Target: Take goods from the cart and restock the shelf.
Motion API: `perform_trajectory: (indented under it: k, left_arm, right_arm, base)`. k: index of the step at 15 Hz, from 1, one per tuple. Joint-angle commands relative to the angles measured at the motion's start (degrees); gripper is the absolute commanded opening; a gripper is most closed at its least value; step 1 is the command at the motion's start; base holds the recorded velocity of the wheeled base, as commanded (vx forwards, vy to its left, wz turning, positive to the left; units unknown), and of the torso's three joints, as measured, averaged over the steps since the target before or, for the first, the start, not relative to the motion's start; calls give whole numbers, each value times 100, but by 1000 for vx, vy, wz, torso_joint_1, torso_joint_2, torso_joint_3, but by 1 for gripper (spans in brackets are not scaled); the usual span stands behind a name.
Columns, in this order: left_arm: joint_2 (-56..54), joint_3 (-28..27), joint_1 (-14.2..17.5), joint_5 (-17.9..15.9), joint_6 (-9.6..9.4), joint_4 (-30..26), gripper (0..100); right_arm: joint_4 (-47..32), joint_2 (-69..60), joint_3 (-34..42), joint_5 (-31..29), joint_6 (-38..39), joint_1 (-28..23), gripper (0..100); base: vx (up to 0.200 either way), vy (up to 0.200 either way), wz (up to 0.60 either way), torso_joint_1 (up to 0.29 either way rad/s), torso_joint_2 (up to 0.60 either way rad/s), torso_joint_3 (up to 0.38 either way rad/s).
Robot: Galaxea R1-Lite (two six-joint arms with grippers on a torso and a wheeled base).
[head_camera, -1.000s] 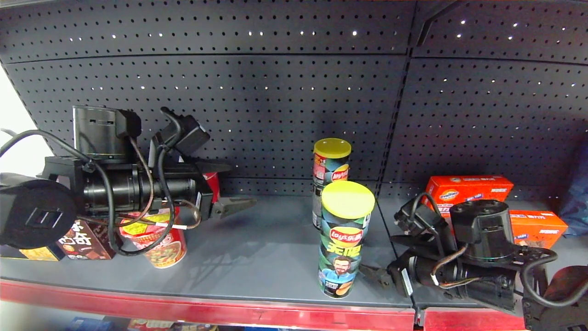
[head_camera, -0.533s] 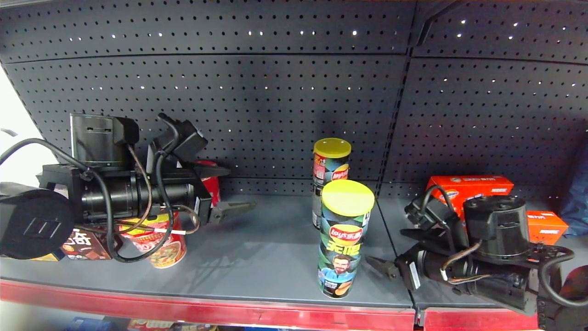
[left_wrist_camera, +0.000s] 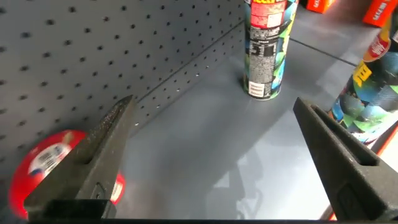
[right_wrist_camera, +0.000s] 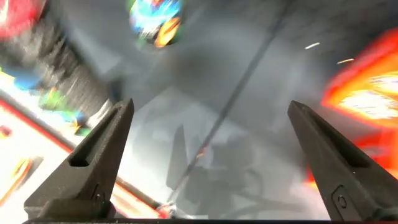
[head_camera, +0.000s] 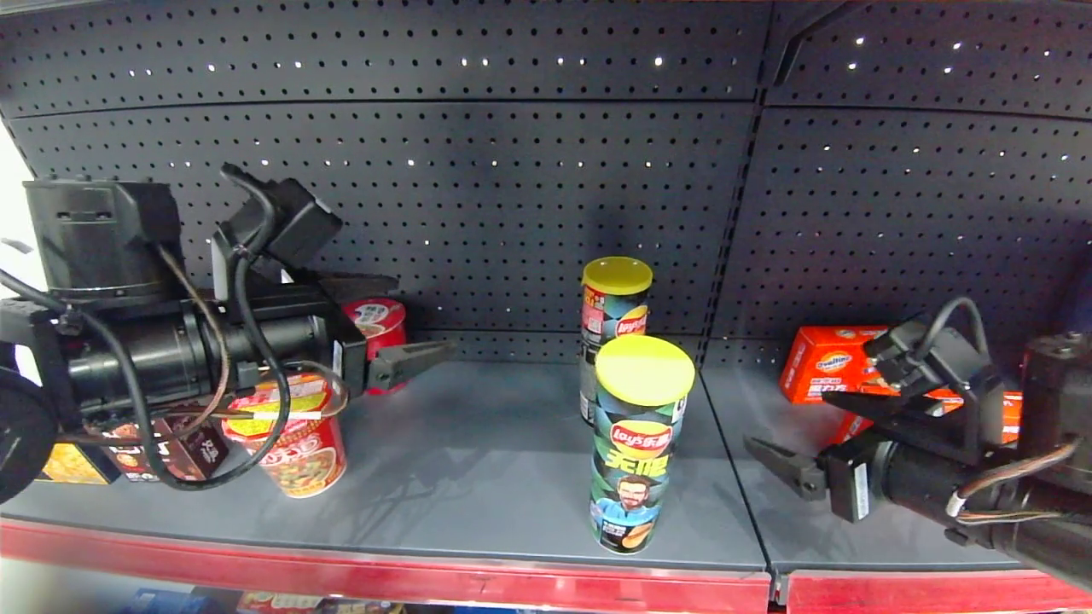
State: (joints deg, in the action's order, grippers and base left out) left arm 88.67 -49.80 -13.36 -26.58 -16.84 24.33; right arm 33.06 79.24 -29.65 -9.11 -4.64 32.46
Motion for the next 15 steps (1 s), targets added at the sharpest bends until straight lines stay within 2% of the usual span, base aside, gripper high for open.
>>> perform_trajectory:
  k: [1,3,4,6,8,9,11,13,15]
  left_arm:
    - [-773,524,0,214,14,1,100]
    - [-1467,1007,0,566,154,19,100]
    - [-1880,1288,0,777,286,89,100]
    - [-2900,1974,44,1137,717,265,100]
    - [-3893,2510,132,1480,954,239,100]
    - [-4622,2879,141,1743,963,195,100]
    - [-5431,3152,150,2060,980,63,100]
    - [-6380,3169,158,2201,980,-886,100]
    - [-7417,3073,141,2192,998,-2222,100]
  right_arm:
    - [-19,-699,170,-197,-1,-223,100]
    - [-10,-1209,521,-214,-1,-689,100]
    - [-28,-1490,715,-214,-1,-847,100]
    - [-72,-2149,1110,-241,-19,-1234,100]
    - [-212,-2738,1242,-285,-19,-1699,100]
    - [-388,-3204,1277,-302,-28,-1963,100]
    - [-819,-3846,1356,-627,-37,-1990,100]
    - [-1021,-4540,1717,-1146,-45,-1954,100]
    - [-1302,-5524,2200,-1260,-116,-2218,100]
  base:
    - [0,0,0,0,0,0]
    - [0,0,0,0,0,0]
    - [0,0,0,0,0,0]
    - [0,0,0,0,0,0]
    - [0,0,0,0,0,0]
    - [0,0,0,0,0,0]
    - [0,0,0,0,0,0]
    - [0,0,0,0,0,0]
    - [0,0,0,0,0,0]
